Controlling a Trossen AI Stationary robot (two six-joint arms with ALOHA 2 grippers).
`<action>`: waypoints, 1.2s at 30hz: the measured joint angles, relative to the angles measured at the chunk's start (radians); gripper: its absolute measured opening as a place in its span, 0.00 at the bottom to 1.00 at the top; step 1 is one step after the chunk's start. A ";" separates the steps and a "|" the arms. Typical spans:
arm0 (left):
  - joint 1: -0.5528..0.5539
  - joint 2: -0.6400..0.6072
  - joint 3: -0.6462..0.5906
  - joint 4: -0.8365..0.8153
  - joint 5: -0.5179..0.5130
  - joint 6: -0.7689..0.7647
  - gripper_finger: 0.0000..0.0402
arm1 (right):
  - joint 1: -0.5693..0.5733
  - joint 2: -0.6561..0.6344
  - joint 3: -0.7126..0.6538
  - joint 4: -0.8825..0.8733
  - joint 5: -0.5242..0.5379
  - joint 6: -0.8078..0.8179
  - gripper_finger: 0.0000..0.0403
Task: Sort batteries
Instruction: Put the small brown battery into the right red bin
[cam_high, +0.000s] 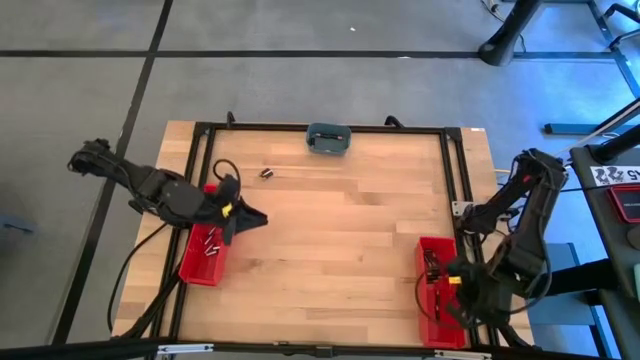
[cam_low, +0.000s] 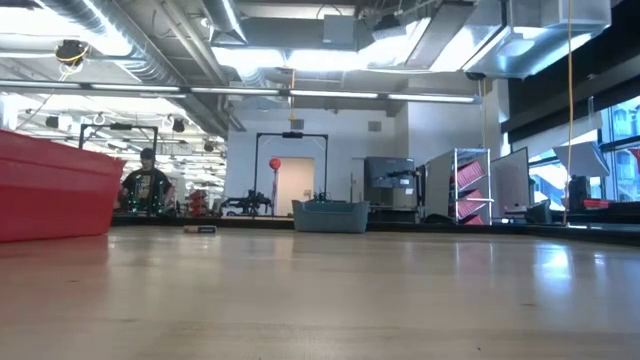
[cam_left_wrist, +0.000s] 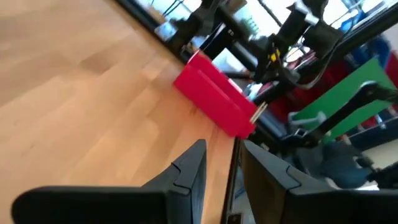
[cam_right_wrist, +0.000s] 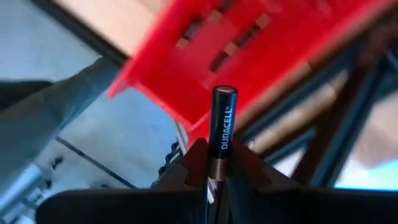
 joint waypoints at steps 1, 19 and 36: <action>-0.007 0.008 0.000 -0.008 -0.002 -0.012 0.22 | 0.006 0.000 -0.010 0.000 -0.015 0.046 0.07; -0.033 0.073 0.000 -0.007 -0.014 -0.050 0.22 | -0.232 0.013 -0.379 0.249 -0.126 0.054 0.07; -0.033 0.072 0.000 -0.008 -0.018 -0.057 0.22 | -0.235 0.007 -0.486 0.374 -0.192 0.062 0.22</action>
